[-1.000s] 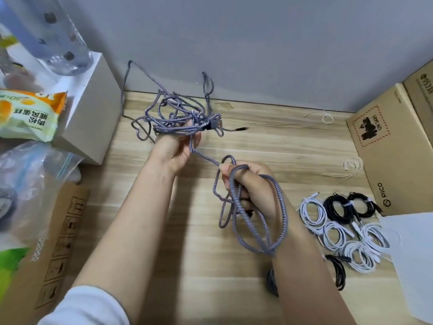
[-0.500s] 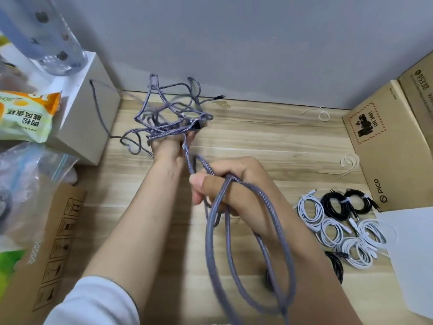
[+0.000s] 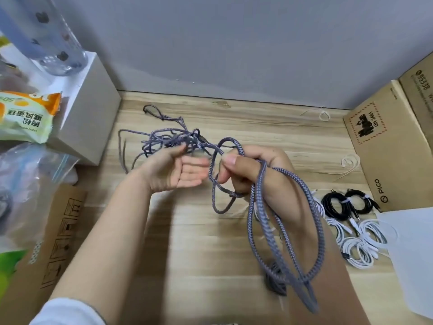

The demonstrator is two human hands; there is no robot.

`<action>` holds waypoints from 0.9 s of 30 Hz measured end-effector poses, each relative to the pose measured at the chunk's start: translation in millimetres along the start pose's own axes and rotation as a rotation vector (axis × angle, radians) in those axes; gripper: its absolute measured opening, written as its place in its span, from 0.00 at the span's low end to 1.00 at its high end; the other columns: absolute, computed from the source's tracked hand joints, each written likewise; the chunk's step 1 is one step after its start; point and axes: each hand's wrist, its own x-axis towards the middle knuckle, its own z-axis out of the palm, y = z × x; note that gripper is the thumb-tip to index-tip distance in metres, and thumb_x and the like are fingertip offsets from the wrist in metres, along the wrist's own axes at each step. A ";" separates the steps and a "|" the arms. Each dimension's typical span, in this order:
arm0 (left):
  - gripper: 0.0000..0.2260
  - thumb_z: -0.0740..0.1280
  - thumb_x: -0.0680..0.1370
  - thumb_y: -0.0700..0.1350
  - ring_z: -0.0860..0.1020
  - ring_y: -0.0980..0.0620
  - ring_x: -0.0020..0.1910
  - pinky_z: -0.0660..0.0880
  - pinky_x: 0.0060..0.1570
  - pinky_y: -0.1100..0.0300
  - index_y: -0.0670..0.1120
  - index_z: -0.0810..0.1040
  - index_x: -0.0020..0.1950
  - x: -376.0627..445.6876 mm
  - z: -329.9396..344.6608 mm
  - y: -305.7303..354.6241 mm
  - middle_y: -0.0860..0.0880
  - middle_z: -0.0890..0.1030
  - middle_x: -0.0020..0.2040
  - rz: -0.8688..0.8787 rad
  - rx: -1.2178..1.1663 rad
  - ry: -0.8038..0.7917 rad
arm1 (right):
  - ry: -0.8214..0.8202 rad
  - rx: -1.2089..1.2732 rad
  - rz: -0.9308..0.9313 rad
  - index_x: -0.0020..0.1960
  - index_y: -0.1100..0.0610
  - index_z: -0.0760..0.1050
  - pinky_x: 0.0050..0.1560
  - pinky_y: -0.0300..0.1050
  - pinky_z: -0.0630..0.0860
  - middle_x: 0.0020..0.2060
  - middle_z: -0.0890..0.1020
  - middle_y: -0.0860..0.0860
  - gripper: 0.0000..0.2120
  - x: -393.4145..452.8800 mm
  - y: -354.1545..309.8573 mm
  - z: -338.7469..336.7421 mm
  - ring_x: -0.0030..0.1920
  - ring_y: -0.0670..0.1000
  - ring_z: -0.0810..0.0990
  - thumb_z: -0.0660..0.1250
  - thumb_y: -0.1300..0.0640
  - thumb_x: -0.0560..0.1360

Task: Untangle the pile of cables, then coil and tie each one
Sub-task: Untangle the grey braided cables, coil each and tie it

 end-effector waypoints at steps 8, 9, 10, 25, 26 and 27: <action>0.03 0.67 0.67 0.27 0.78 0.47 0.28 0.79 0.32 0.52 0.33 0.75 0.37 -14.6 23.8 31.1 0.43 0.77 0.31 0.177 -0.594 -0.140 | -0.059 -0.284 -0.001 0.27 0.54 0.72 0.25 0.34 0.61 0.24 0.67 0.54 0.17 2.1 14.1 1.5 0.24 0.45 0.63 0.68 0.56 0.74; 0.04 0.63 0.68 0.28 0.75 0.48 0.23 0.77 0.27 0.56 0.33 0.73 0.34 -10.5 25.0 34.0 0.43 0.75 0.28 0.214 -0.704 -0.060 | -0.071 -0.275 -0.011 0.27 0.55 0.72 0.26 0.35 0.61 0.23 0.67 0.53 0.17 -1.1 11.4 1.5 0.25 0.46 0.65 0.68 0.56 0.73; 0.07 0.59 0.69 0.28 0.72 0.49 0.20 0.75 0.22 0.60 0.34 0.71 0.32 -4.7 20.6 36.5 0.43 0.72 0.25 0.255 -0.808 0.013 | -0.097 -0.252 -0.019 0.27 0.57 0.73 0.27 0.35 0.62 0.23 0.68 0.55 0.16 -4.2 9.7 1.3 0.25 0.46 0.66 0.68 0.57 0.73; 0.32 0.50 0.82 0.54 0.73 0.60 0.22 0.69 0.23 0.72 0.47 0.77 0.22 17.4 8.4 22.4 0.55 0.74 0.24 0.276 -0.295 0.148 | -0.263 -0.006 -0.067 0.24 0.50 0.75 0.26 0.27 0.65 0.20 0.74 0.45 0.12 -18.3 -1.1 -7.0 0.21 0.39 0.69 0.69 0.60 0.65; 0.32 0.50 0.82 0.52 0.73 0.60 0.22 0.71 0.24 0.71 0.47 0.77 0.22 15.7 9.4 21.3 0.55 0.74 0.24 0.298 -0.263 0.150 | -0.238 -0.050 -0.021 0.23 0.50 0.75 0.26 0.28 0.65 0.20 0.73 0.45 0.13 -12.8 3.6 -8.2 0.22 0.40 0.69 0.68 0.59 0.65; 0.31 0.51 0.82 0.51 0.74 0.60 0.23 0.72 0.25 0.70 0.47 0.77 0.22 13.9 11.3 18.9 0.55 0.75 0.25 0.324 -0.240 0.132 | -0.201 -0.112 0.010 0.24 0.51 0.75 0.26 0.30 0.66 0.21 0.73 0.45 0.12 -5.8 11.3 -9.7 0.23 0.40 0.69 0.67 0.59 0.66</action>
